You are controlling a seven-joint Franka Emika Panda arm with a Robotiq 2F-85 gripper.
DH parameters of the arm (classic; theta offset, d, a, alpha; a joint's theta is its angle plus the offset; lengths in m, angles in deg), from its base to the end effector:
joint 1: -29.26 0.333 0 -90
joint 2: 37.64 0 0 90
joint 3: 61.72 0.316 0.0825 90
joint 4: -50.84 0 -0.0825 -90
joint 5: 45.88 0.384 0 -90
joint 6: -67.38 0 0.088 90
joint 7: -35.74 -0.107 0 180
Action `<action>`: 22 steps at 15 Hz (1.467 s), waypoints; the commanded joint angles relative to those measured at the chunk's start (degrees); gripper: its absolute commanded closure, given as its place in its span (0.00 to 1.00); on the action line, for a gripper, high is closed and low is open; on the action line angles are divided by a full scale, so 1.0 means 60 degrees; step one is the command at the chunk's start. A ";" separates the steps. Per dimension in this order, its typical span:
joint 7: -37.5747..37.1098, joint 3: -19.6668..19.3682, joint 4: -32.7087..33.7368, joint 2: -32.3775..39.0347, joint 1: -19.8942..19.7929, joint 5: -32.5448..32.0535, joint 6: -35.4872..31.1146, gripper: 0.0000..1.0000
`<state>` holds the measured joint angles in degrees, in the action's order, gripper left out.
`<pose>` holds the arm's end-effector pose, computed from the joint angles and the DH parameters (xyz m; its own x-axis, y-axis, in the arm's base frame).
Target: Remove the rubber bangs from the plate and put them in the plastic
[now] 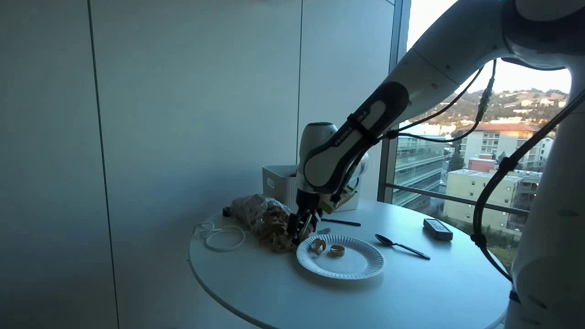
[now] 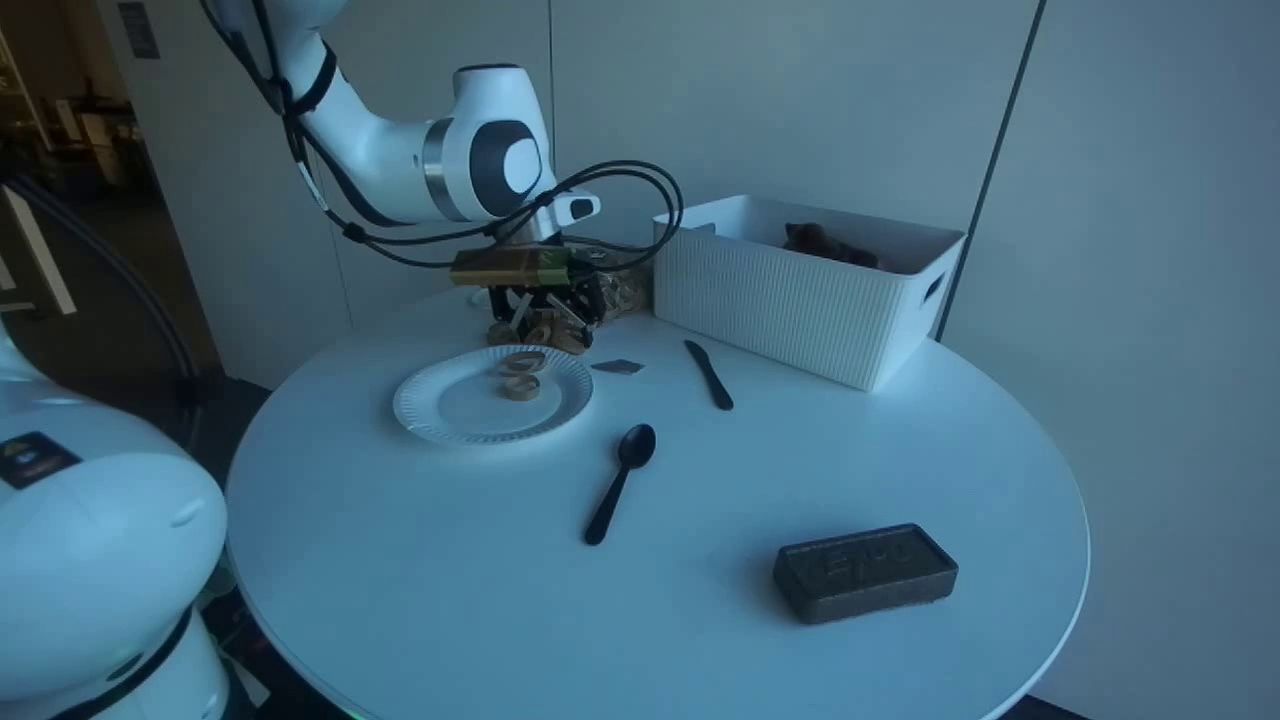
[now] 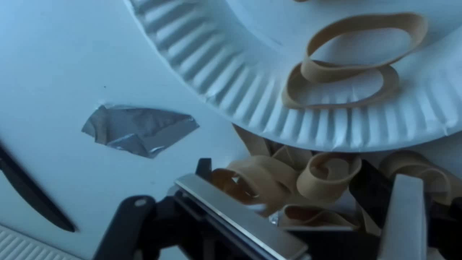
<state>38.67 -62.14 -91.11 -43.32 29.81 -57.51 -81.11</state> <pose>0.4842 0.0050 0.3489 0.9555 0.2238 0.1923 0.1970 -0.9691 0.1487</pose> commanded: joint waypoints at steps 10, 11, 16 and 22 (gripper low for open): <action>-0.0816 0.0157 0.0067 0.0168 -0.0231 -0.0986 -0.0288 0.96; -0.0775 0.0142 0.0070 0.0082 -0.0230 -0.1023 -0.0205 1.00; 0.0274 0.0233 -0.0566 -0.0815 0.0135 -0.0245 0.0093 0.95; 0.1367 0.0738 -0.2159 -0.2517 0.0665 -0.0871 -0.0185 0.95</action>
<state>43.90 -59.19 -98.56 -51.44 32.79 -60.37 -79.99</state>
